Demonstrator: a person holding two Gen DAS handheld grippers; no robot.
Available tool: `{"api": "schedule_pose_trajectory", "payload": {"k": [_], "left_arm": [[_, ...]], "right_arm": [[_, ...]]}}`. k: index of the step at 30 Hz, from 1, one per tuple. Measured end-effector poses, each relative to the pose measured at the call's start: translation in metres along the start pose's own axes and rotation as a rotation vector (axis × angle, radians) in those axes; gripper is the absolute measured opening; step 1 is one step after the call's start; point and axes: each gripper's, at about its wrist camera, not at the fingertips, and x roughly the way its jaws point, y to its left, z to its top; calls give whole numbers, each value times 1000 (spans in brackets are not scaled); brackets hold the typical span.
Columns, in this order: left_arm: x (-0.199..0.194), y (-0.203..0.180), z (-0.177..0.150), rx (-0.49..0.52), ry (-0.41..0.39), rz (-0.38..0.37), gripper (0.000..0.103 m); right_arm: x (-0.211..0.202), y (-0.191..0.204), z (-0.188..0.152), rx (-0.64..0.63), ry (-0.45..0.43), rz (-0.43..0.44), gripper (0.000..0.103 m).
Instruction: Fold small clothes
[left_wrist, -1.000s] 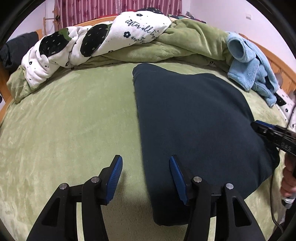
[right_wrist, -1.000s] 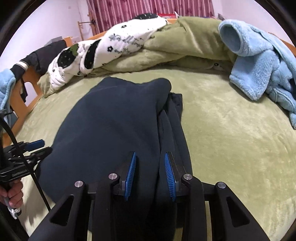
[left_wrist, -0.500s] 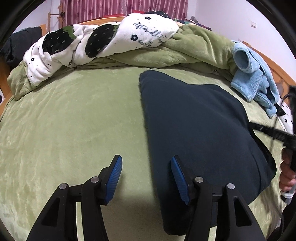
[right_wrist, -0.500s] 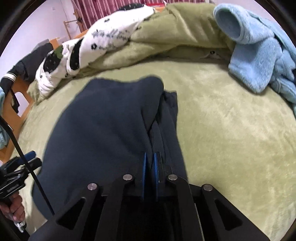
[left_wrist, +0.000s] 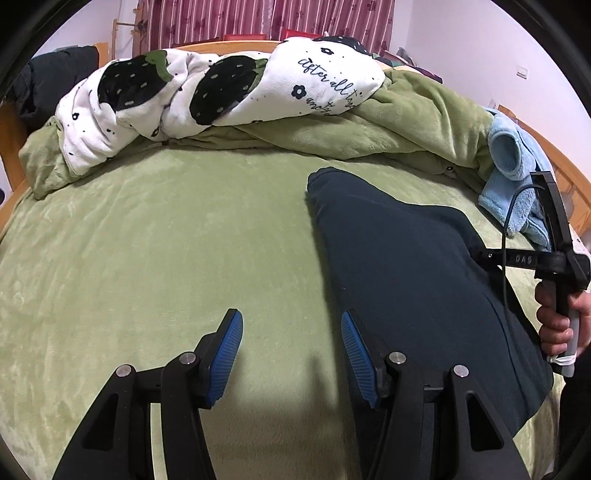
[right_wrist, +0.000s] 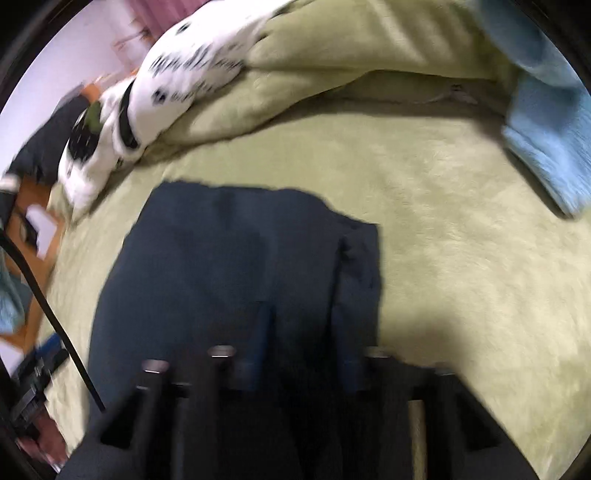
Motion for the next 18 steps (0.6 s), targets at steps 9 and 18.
{"api": "schedule_pose_trajectory", "payload": {"k": [9,18], "left_arm": [[0,-9,-8,25,14,-23,54],[-17,-22,-13,33,1,-44,54]], "right_arm": [[-1,14,-9,-187,-125,-215,7],[-75,-1,-51,-73,-205,-190,21]]}}
